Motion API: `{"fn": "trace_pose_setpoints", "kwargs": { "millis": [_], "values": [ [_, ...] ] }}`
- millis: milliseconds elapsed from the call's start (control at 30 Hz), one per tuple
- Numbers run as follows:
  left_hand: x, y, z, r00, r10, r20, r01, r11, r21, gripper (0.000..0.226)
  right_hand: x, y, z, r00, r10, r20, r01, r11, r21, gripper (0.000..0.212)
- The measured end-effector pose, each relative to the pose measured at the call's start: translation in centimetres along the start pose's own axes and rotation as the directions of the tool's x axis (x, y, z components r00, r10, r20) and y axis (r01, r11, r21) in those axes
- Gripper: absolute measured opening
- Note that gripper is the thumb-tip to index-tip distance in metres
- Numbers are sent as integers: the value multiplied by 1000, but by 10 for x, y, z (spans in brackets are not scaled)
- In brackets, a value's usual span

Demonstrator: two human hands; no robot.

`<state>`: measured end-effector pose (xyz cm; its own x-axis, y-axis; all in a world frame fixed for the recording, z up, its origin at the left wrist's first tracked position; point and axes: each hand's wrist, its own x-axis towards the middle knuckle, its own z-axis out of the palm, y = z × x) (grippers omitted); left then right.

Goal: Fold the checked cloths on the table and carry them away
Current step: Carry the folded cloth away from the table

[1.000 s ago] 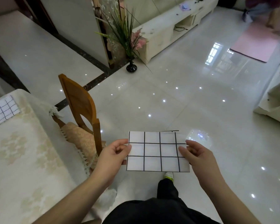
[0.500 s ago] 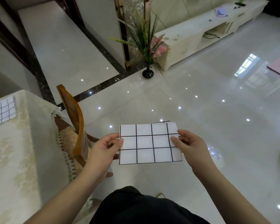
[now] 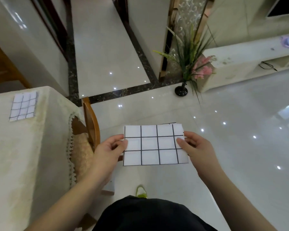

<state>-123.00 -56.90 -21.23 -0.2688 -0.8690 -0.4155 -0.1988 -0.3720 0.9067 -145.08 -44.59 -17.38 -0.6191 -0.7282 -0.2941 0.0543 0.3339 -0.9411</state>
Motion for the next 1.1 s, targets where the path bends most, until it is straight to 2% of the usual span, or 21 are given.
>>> {"fn": "trace_pose_setpoints", "kwargs": {
  "millis": [300,500,767,967,1100],
  "values": [
    [74,35,3,994,12,-109,-12,1000,0,28,114,-38,29,987,-51,152,64,995,-81,26],
    [117,53,24,969,-27,-244,14,998,-55,20,211,-47,44,949,-18,314,53,993,-106,19],
    [172,105,57,888,-93,-450,40,991,-126,21,325,-82,63,850,-17,527,109,983,-145,20],
    [211,124,63,840,-111,-532,24,985,-168,26,389,-99,90,809,34,587,103,974,-199,34],
    [241,131,52,809,-118,-575,-1,979,-203,21,422,-111,125,775,30,632,130,970,-206,28]
  ]
}}
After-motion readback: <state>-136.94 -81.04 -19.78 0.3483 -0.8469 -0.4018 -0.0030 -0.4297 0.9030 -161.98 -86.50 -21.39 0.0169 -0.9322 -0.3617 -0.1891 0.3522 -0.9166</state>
